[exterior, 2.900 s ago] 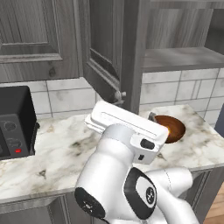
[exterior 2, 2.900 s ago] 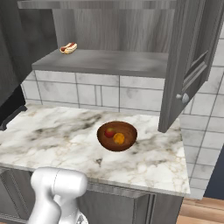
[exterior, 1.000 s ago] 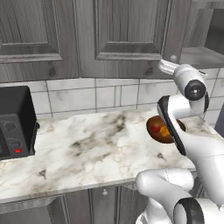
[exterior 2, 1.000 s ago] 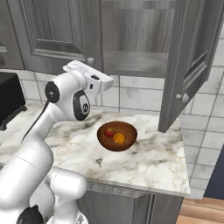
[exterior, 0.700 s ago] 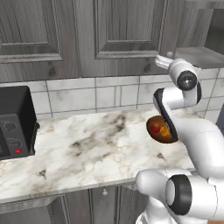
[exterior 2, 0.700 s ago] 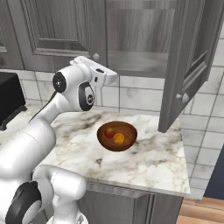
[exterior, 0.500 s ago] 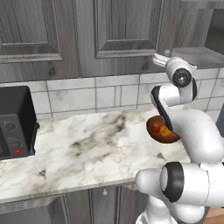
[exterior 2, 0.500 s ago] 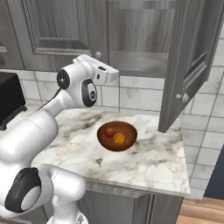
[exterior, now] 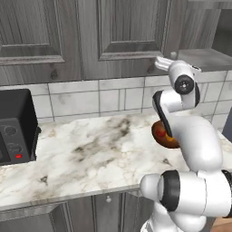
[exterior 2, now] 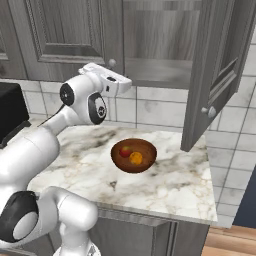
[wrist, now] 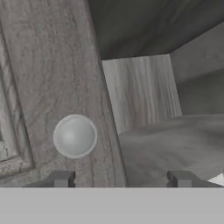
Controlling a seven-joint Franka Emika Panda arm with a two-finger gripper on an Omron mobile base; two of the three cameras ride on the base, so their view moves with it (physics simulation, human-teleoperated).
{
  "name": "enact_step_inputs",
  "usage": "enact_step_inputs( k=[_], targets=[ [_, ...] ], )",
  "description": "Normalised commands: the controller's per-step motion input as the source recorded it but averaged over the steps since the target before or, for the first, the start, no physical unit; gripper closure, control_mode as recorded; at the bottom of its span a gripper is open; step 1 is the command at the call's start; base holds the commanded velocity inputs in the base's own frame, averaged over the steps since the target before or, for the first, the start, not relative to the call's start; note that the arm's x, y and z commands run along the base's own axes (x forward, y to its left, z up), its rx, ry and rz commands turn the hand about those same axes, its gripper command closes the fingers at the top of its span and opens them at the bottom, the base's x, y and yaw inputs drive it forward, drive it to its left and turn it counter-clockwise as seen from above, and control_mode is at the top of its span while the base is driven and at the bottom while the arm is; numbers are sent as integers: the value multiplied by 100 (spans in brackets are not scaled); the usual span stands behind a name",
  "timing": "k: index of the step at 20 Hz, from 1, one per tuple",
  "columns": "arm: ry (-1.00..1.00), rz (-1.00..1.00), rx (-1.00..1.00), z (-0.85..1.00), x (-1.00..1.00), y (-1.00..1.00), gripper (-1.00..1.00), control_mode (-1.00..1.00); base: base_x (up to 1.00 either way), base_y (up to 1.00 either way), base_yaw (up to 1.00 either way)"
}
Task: Open the cabinet. Pick the mango and orange from the cabinet and place them into the bowl. Then close the cabinet.
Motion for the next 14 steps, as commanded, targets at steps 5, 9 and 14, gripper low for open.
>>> enact_step_inputs(
  k=[5,9,14],
  targets=[
    [2,0,2,0,-99,27,-100,-100,0,0,0],
    [13,-3,12,23,-100,18,-100,-100,0,0,0],
    [13,-8,20,64,-100,1,-100,-100,0,0,0]
  ],
)
